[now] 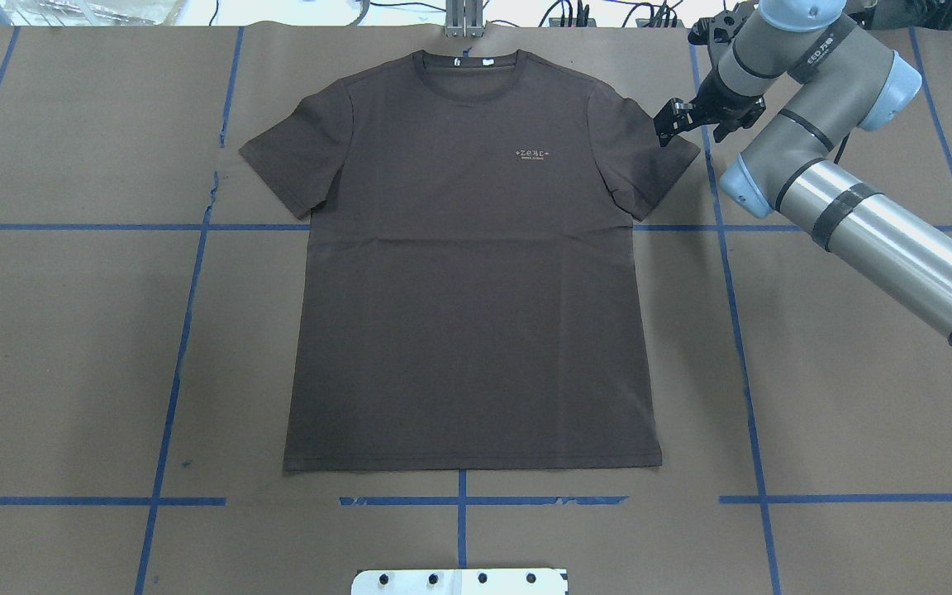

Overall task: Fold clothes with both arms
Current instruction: 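Move the right gripper toward the sleeve nearest it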

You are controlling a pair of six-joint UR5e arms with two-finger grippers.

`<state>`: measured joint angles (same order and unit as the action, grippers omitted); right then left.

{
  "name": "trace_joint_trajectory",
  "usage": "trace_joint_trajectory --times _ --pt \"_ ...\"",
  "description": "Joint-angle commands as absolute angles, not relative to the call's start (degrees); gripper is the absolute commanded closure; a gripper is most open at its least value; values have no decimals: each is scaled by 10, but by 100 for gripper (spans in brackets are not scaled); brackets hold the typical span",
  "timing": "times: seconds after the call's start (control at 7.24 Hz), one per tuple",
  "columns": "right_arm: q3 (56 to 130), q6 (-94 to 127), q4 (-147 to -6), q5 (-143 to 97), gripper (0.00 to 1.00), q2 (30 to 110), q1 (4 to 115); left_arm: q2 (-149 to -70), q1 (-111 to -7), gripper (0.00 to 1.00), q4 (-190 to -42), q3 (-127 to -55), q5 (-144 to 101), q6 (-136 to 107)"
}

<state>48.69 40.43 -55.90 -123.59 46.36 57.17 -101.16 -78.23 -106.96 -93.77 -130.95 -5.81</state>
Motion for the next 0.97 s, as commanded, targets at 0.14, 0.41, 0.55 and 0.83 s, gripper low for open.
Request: trace_joint_trajectory --times 0.14,0.41,0.55,0.83 --pt "472 404 -559 -1236 14 462 569 -1015 -783 0 -1070 -938 -1309 -59" --pt "469 404 -560 -1237 58 460 568 -1016 -783 0 -1069 -939 -1310 -58" --pt "469 404 -560 -1237 81 459 568 -1016 -783 0 -1069 -938 -1310 -58" --pt "469 403 -561 -1239 100 454 568 -1018 -783 0 -1067 -938 -1310 -58"
